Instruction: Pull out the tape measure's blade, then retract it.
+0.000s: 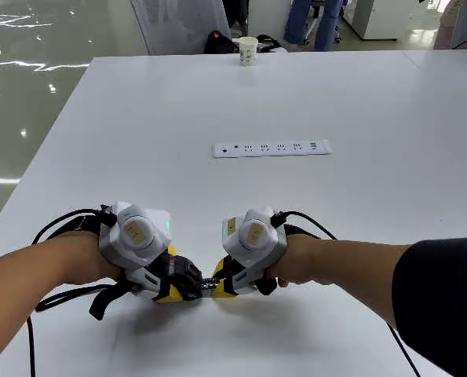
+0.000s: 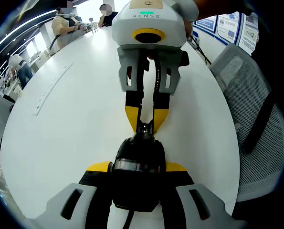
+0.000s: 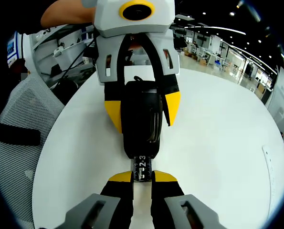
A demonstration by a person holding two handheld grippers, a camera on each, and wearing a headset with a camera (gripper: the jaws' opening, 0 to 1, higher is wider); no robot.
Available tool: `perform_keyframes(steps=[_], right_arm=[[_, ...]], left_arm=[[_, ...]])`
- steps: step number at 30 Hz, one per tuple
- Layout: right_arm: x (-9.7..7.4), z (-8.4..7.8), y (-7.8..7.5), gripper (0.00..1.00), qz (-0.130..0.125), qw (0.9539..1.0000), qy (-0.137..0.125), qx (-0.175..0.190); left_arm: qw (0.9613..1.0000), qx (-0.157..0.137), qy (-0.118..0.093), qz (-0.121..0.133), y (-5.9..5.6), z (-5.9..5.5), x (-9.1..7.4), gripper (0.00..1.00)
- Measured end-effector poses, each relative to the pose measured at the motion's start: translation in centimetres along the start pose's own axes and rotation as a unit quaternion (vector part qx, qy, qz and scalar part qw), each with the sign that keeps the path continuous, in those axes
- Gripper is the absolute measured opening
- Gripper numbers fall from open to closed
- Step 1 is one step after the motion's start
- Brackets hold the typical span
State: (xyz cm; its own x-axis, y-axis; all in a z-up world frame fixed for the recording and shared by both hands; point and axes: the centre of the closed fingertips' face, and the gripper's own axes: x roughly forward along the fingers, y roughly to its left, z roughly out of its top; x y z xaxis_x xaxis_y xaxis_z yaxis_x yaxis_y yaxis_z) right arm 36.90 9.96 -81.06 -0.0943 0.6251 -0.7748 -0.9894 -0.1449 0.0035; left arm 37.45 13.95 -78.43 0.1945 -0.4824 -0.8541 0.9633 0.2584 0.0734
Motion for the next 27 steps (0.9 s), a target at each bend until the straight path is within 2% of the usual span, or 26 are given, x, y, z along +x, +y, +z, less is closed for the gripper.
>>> perform_keyframes(steps=[27], right_arm=[[-1.3,-1.5,0.2,0.1,-0.002,0.9999,0.011,0.009]], left_arm=[[1.0,0.0,0.0,0.002,-0.1,0.0,0.0,0.34]])
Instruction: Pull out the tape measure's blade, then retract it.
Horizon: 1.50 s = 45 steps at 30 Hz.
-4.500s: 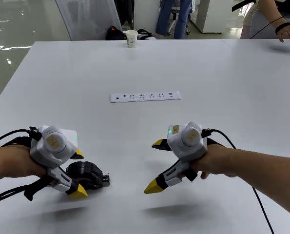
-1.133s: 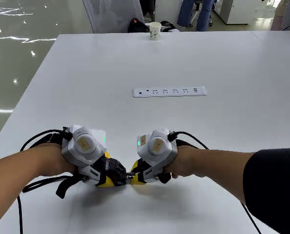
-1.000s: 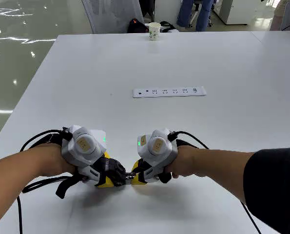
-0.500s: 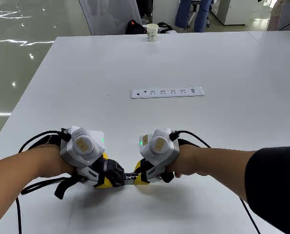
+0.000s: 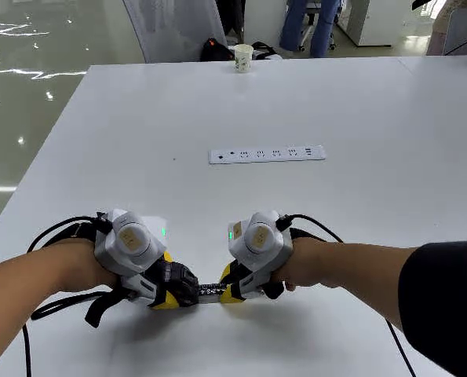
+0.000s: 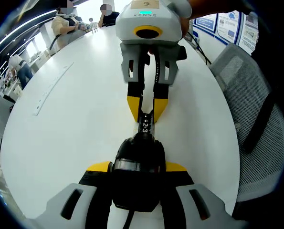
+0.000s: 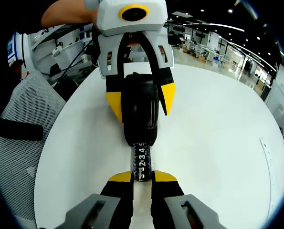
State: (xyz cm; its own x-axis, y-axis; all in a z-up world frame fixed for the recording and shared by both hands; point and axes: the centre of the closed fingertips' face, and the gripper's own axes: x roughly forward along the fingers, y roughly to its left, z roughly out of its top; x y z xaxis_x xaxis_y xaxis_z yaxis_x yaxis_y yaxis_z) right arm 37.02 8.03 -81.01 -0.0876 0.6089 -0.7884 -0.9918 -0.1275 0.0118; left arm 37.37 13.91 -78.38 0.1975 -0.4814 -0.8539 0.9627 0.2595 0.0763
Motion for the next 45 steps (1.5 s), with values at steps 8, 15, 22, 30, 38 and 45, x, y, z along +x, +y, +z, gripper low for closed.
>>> perform_keyframes(steps=[8,15,22,30,38,45], right_arm=[[-0.4,-0.4,0.1,0.1,0.0,1.0,0.003,0.002],[-0.7,-0.7,0.1,0.1,0.001,1.0,0.005,0.004],[-0.9,-1.2,0.0,0.1,0.0,1.0,0.008,0.004],[-1.3,-1.7,0.0,0.1,-0.001,0.9999,0.012,0.008],[-1.6,-2.0,0.0,0.1,-0.002,0.9998,0.015,0.009],[-1.9,-2.2,-0.1,0.1,-0.003,0.9998,0.018,0.01]], left_arm=[[1.0,0.0,-0.001,0.001,0.0,0.0,0.0,0.34],[1.0,-0.001,-0.001,0.001,0.0,0.0,0.0,0.34],[1.0,0.0,-0.001,0.002,0.0,0.0,0.0,0.34],[1.0,-0.001,-0.001,0.002,0.0,0.0,0.0,0.34],[1.0,-0.002,-0.002,0.004,0.0,0.0,0.0,0.34],[1.0,-0.004,-0.002,0.005,0.0,0.0,0.0,0.34]])
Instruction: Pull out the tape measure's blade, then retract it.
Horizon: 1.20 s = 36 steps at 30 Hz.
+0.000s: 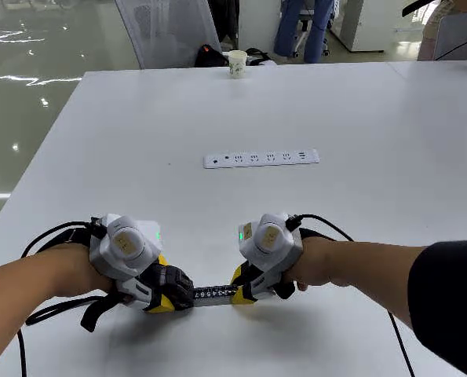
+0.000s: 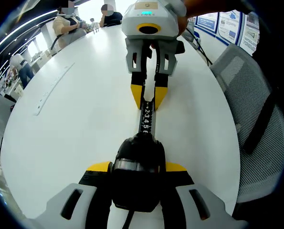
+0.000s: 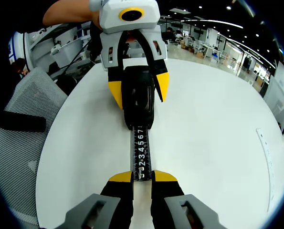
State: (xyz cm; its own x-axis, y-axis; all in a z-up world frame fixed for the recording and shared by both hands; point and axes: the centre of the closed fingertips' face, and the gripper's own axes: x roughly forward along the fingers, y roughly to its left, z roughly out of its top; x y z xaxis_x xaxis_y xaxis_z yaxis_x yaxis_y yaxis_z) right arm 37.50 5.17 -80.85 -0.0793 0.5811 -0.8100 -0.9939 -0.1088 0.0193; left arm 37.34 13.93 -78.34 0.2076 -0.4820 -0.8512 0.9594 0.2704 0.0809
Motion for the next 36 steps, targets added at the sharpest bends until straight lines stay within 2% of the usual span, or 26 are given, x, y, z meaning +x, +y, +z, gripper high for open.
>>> perform_keyframes(steps=[36], right_arm=[[-1.2,-1.7,-0.2,0.1,-0.004,0.9999,0.01,0.008]], left_arm=[[1.0,-0.002,0.001,0.001,0.1,0.0,0.0,0.34]])
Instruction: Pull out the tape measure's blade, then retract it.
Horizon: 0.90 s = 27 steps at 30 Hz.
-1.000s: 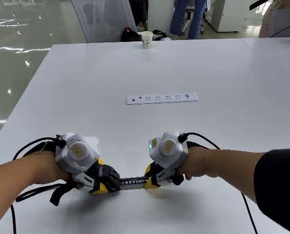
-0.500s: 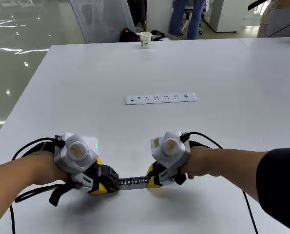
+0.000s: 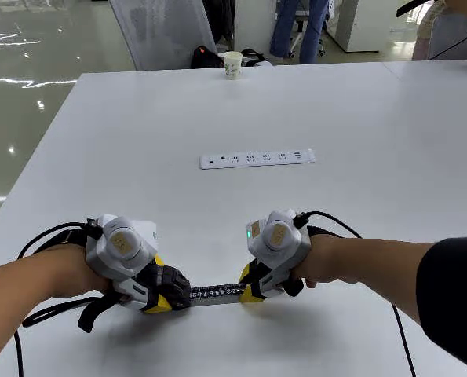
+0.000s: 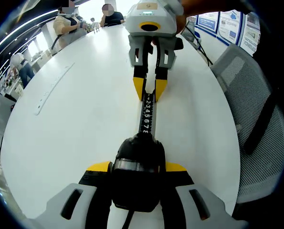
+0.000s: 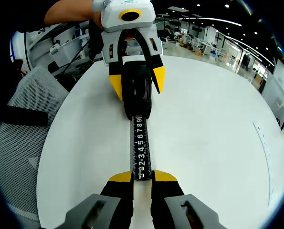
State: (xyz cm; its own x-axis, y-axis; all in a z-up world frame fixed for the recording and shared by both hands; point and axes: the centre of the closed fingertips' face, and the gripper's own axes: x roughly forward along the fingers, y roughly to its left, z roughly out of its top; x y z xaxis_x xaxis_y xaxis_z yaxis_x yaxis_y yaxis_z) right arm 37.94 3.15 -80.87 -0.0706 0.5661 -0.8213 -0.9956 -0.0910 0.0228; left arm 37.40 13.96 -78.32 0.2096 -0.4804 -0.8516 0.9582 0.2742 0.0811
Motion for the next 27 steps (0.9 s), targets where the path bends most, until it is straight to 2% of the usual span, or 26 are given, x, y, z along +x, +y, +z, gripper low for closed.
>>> perform_keyframes(steps=[27], right_arm=[[-0.8,-1.2,-0.2,0.1,-0.005,1.0,0.006,0.005]], left_arm=[[1.0,0.001,0.0,0.002,0.1,0.0,0.0,0.34]])
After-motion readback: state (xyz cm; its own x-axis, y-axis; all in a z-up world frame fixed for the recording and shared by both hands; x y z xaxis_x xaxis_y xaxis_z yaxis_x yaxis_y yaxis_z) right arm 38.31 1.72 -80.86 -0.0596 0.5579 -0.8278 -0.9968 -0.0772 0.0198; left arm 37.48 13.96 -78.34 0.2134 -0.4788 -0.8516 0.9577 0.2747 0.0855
